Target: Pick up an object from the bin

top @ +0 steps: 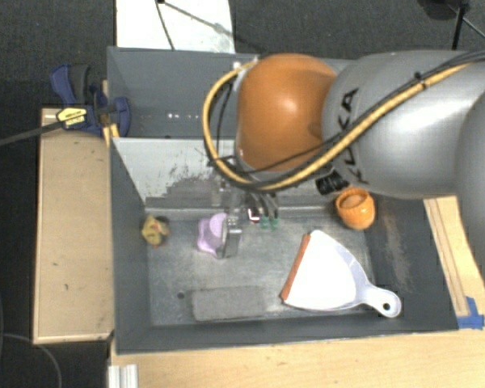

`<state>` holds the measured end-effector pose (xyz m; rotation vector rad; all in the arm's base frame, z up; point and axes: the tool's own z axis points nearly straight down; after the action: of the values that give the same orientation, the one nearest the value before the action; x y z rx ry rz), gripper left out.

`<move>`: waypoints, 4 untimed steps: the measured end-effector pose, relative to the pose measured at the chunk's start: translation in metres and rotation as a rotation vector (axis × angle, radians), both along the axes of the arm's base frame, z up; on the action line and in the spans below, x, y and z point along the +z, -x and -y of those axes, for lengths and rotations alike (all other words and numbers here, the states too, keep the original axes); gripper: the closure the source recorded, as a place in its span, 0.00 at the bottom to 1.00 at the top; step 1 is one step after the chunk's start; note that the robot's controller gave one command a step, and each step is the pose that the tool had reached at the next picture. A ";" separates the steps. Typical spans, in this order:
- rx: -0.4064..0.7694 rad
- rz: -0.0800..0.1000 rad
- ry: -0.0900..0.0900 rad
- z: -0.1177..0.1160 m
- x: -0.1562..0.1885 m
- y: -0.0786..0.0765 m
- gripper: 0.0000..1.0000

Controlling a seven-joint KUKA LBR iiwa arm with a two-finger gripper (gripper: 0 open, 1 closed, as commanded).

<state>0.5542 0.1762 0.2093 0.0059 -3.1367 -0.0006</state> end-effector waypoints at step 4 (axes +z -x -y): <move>0.014 0.010 -0.001 0.024 -0.075 -0.036 0.00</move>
Offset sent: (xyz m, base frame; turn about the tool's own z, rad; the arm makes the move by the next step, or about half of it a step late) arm 0.0335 -0.0495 -0.1393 -0.0820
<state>0.5906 0.1526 0.1340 0.0274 -3.1466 -0.0025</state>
